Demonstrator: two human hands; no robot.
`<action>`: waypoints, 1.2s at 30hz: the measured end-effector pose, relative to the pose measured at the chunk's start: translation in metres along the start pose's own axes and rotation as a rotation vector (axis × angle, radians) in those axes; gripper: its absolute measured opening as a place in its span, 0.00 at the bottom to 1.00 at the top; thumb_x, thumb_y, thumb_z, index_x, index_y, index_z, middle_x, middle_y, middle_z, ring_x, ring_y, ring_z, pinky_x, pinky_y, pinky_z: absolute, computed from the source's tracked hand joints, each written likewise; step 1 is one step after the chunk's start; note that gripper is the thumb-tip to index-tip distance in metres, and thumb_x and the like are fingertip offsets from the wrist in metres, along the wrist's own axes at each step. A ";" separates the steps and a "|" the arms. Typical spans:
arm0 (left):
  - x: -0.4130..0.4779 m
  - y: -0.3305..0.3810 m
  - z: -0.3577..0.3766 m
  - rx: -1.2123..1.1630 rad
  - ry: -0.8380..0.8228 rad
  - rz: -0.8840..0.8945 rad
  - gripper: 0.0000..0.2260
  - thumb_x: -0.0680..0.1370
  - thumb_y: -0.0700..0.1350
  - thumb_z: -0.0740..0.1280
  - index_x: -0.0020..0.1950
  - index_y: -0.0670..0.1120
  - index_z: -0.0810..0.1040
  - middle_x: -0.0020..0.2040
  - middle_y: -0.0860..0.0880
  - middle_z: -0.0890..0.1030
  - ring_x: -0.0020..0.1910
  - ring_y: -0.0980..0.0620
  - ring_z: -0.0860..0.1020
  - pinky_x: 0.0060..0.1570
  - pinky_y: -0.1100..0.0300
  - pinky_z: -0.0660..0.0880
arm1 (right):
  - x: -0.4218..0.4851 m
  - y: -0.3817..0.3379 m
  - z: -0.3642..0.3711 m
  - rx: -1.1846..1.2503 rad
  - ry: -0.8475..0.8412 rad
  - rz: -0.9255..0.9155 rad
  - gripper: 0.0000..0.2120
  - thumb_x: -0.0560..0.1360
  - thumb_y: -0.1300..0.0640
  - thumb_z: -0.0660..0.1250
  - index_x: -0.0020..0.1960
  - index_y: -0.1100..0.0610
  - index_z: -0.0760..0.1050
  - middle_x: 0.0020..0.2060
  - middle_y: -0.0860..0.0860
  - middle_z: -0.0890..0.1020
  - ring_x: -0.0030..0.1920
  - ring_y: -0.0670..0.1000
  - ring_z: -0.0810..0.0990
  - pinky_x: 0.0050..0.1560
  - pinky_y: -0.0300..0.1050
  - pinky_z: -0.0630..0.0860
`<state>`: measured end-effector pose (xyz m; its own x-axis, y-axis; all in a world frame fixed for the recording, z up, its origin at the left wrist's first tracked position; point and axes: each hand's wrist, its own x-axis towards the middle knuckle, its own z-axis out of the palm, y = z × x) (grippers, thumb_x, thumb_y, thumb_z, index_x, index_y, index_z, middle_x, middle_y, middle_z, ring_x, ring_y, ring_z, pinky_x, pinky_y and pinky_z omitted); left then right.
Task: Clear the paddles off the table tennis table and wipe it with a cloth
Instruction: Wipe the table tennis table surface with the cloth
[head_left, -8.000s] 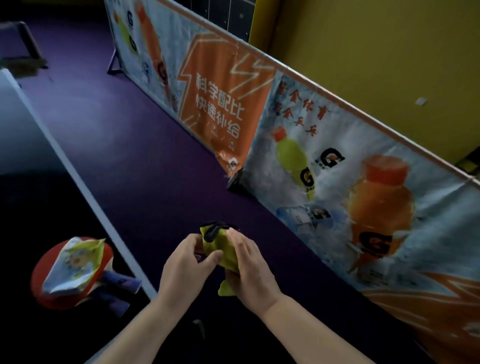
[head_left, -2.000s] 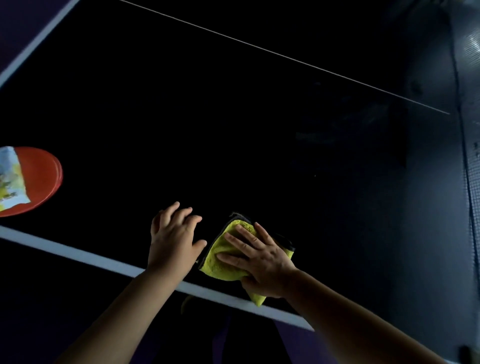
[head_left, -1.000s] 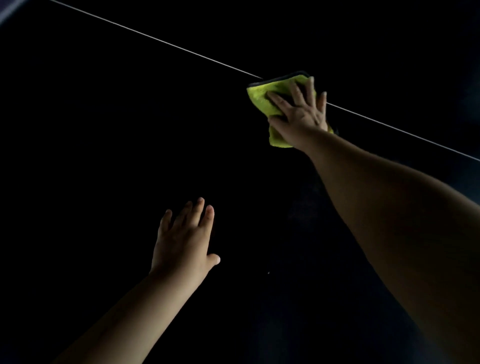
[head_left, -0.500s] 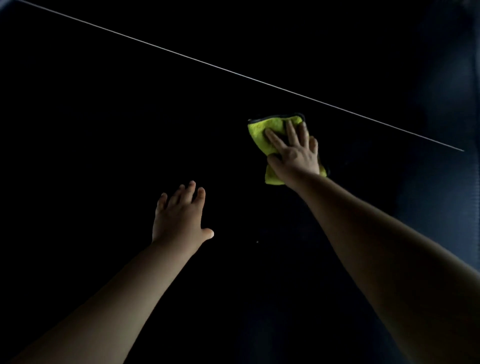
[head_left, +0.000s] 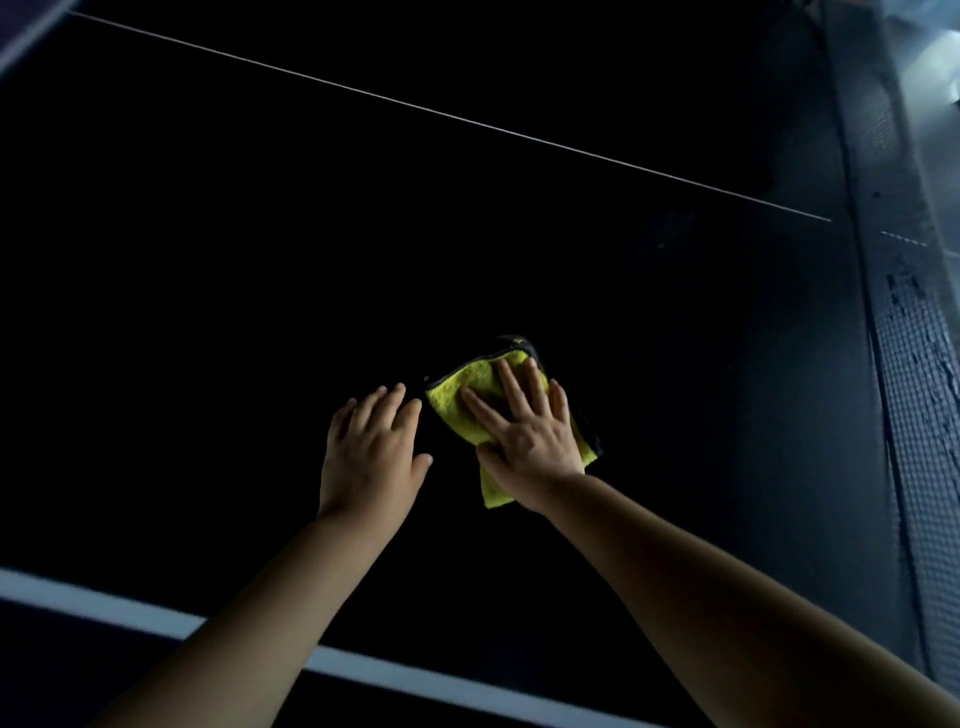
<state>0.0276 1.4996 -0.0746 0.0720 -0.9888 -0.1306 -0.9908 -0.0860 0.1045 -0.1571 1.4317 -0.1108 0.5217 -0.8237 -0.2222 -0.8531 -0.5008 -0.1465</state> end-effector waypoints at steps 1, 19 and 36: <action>-0.016 -0.004 0.003 -0.005 0.006 0.001 0.29 0.70 0.54 0.73 0.69 0.45 0.72 0.70 0.45 0.70 0.70 0.45 0.67 0.68 0.47 0.62 | -0.015 -0.012 0.005 0.005 0.003 -0.007 0.33 0.71 0.37 0.48 0.77 0.35 0.50 0.80 0.52 0.46 0.78 0.58 0.38 0.74 0.59 0.35; -0.155 -0.014 0.012 -0.045 0.035 0.142 0.30 0.57 0.50 0.82 0.57 0.42 0.81 0.58 0.42 0.80 0.57 0.41 0.78 0.57 0.44 0.73 | -0.199 -0.095 0.051 -0.073 -0.057 -0.231 0.36 0.70 0.43 0.59 0.77 0.39 0.55 0.78 0.53 0.57 0.78 0.62 0.53 0.73 0.65 0.55; -0.060 0.060 0.016 -0.075 0.001 0.095 0.23 0.65 0.41 0.77 0.59 0.41 0.79 0.59 0.42 0.79 0.60 0.41 0.76 0.58 0.44 0.72 | -0.150 -0.007 0.033 -0.074 0.041 -0.178 0.32 0.75 0.37 0.56 0.77 0.39 0.55 0.78 0.54 0.57 0.78 0.62 0.51 0.72 0.70 0.46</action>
<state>-0.0379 1.5560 -0.0761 -0.0215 -0.9930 -0.1160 -0.9817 -0.0010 0.1902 -0.2293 1.5674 -0.1084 0.6647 -0.7298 -0.1599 -0.7467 -0.6563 -0.1082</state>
